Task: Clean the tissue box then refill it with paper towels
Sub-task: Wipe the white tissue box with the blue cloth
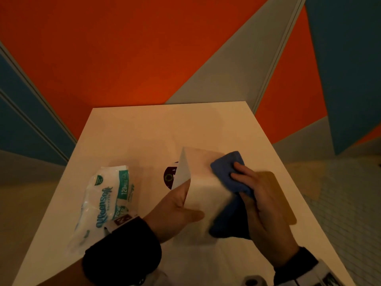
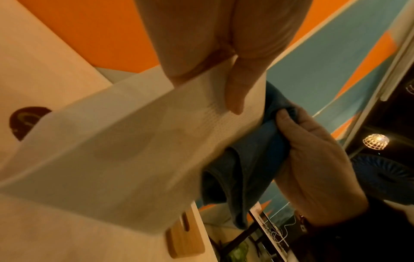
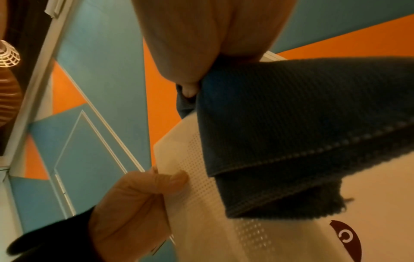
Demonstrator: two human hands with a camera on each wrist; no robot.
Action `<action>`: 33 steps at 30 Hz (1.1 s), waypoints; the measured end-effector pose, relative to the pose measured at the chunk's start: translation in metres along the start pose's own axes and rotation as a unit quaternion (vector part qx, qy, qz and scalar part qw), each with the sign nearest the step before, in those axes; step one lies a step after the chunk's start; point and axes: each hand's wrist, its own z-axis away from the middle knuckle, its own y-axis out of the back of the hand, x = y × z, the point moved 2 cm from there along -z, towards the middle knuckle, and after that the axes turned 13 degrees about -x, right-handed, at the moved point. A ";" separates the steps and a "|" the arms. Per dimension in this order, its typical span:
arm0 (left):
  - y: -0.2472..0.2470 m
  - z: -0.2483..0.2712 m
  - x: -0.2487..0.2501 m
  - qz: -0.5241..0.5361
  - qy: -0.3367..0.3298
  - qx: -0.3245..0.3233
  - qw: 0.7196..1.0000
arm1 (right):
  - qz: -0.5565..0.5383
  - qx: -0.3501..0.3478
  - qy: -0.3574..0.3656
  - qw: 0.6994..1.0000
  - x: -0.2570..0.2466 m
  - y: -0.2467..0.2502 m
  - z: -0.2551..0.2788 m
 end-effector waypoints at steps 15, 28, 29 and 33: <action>-0.013 0.007 -0.018 0.009 -0.079 0.044 0.996 | 0.104 -0.132 0.087 0.982 0.006 -0.036 0.005; -0.008 0.014 -0.022 -0.105 -0.079 -0.002 0.991 | 0.026 -0.099 -0.017 0.995 -0.010 -0.018 -0.028; -0.007 0.014 -0.022 -0.103 -0.077 0.000 0.992 | 0.035 -0.088 0.001 0.996 -0.010 -0.021 -0.025; -0.004 0.018 -0.028 -0.167 -0.080 -0.002 0.983 | 0.074 -0.168 0.088 0.979 -0.021 -0.045 0.003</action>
